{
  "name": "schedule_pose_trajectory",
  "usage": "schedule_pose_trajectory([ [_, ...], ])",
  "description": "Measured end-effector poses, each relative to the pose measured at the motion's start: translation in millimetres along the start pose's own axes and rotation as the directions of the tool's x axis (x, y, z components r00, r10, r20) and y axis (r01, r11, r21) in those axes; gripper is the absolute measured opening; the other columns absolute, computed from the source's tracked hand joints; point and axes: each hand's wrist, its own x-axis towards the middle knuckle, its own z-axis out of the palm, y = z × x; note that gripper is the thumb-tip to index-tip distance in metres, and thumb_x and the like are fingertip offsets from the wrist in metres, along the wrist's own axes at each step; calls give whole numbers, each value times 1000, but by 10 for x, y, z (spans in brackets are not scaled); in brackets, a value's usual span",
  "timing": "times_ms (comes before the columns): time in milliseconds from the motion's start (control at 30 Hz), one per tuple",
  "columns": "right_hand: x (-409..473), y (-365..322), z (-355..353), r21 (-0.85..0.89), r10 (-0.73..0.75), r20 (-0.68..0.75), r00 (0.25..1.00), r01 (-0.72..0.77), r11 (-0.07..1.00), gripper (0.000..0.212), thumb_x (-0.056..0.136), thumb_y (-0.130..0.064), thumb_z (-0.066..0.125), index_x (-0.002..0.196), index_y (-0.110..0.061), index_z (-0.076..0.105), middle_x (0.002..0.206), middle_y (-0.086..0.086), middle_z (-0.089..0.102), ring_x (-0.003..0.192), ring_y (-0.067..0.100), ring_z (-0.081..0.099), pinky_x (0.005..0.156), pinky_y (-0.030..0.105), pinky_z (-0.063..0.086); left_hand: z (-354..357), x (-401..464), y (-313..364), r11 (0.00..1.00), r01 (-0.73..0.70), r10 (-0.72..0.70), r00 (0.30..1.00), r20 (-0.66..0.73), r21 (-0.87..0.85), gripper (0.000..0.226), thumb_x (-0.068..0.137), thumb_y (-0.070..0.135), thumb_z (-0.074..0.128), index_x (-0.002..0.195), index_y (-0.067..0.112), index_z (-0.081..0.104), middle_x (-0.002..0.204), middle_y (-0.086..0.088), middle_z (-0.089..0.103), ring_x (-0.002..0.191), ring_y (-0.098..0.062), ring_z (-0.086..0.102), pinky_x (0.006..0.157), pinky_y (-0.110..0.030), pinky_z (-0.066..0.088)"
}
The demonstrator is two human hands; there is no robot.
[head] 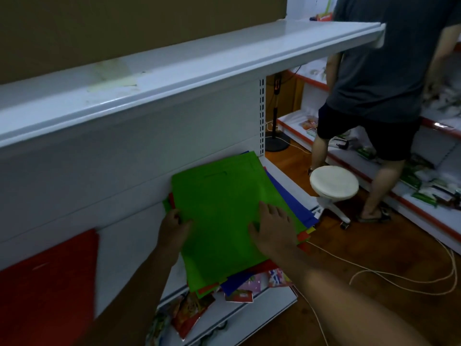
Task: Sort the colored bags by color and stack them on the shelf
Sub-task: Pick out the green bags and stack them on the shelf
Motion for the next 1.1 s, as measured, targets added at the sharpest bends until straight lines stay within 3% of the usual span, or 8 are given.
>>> schedule_pose_trajectory([
  [67, -19, 1, 0, 37, -27, -20, 999, 28, 999, 67, 97, -47, 45, 151, -15, 21, 149, 8, 38, 141, 28, 30, 115, 43, 26, -7, -15, 4, 998, -10, 7, 998, -55, -59, 26, 85, -3, 61, 91, 22, 60, 92, -6, 65, 86, -27, 63, 85, -49, 54],
  [200, -24, 24, -20, 95, -45, -29, 999, 48, 994, 67, 94, -44, 52, 149, -16, 25, 145, 6, 44, 135, 25, 38, 111, 41, 35, -56, 0, -3, 978, 63, -85, 991, -103, -201, 45, 82, -2, 66, 123, 13, 54, 102, -10, 61, 86, -27, 63, 81, -42, 54],
  [300, -27, 43, -47, 122, -76, -26, 997, 78, 989, 68, 93, -39, 57, 149, -15, 26, 145, 6, 43, 133, 23, 40, 108, 39, 37, -89, 30, -14, 973, 79, -105, 988, -113, -218, 45, 82, 0, 69, 124, 9, 57, 108, -15, 64, 87, -30, 65, 79, -41, 55],
  [500, -22, 59, -66, 262, -114, 32, 993, 101, 960, 71, 87, -29, 68, 147, -18, 32, 147, 4, 36, 129, 22, 44, 104, 39, 45, -115, 65, 41, 931, 191, -170, 981, 94, -311, 31, 85, 7, 69, 116, 7, 64, 104, -16, 68, 91, -32, 67, 81, -44, 54],
  [667, 9, 115, -68, 243, -97, 27, 995, 87, 966, 76, 85, -36, 68, 148, -14, 30, 151, 7, 33, 138, 27, 29, 112, 42, 35, -157, 20, 99, 977, 87, -76, 995, 65, -194, 21, 89, -3, 59, 104, 7, 67, 93, -14, 68, 88, -34, 66, 83, -51, 54],
  [800, 40, 133, -74, 234, -37, -13, 999, 39, 971, 84, 89, -45, 61, 153, -14, 17, 157, 10, 25, 145, 32, 17, 119, 47, 20, -256, -44, 183, 939, 59, -23, 994, 110, -338, 23, 91, -5, 55, 102, 13, 66, 101, -11, 69, 91, -28, 66, 80, -42, 55],
  [933, 18, 24, -123, 445, -21, -53, 998, 43, 895, 82, 90, -27, 67, 153, -15, 17, 152, 8, 36, 138, 26, 37, 113, 41, 34, -406, -84, 201, 887, 68, -23, 994, 105, -457, 36, 90, -4, 55, 125, 6, 59, 115, -11, 67, 105, -29, 63, 92, -44, 50],
  [1100, -22, -186, -139, 518, -60, -161, 985, 136, 845, 72, 91, -12, 64, 152, -15, 25, 151, 5, 39, 136, 23, 42, 112, 36, 36, -591, -174, 201, 917, 21, -13, 1000, 24, -397, 32, 90, -2, 58, 121, 7, 61, 111, -10, 67, 99, -26, 65, 84, -37, 52],
])
